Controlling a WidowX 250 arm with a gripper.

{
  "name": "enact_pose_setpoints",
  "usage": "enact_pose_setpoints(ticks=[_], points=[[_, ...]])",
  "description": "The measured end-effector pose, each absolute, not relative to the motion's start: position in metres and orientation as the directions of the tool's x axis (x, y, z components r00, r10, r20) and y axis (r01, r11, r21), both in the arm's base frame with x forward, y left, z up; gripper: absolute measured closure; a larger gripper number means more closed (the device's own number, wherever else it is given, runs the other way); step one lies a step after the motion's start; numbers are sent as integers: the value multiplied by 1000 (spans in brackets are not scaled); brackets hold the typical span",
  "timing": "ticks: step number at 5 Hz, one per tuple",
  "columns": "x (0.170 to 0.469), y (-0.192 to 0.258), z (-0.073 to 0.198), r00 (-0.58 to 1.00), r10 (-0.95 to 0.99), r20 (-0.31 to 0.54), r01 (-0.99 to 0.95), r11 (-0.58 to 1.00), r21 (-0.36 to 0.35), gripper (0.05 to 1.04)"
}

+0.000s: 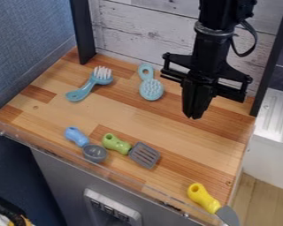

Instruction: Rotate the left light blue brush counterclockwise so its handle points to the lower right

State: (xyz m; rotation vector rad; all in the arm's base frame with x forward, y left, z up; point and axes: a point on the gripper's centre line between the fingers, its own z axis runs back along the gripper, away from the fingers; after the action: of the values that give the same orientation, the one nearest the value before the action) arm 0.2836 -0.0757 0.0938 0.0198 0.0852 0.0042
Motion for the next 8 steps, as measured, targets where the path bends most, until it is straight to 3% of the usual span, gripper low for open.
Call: enact_pose_setpoints(ticks=[1, 3, 4, 6, 8], points=[[294, -58, 94, 994, -62, -91, 63, 998, 11, 852], [337, 16, 88, 973, -215, -86, 214, 977, -17, 279], [351, 54, 88, 970, -232, -74, 231, 973, -20, 80], [364, 122, 83, 990, -116, -80, 114, 993, -27, 85], [371, 153, 68, 996, -10, -90, 8, 999, -31, 86]])
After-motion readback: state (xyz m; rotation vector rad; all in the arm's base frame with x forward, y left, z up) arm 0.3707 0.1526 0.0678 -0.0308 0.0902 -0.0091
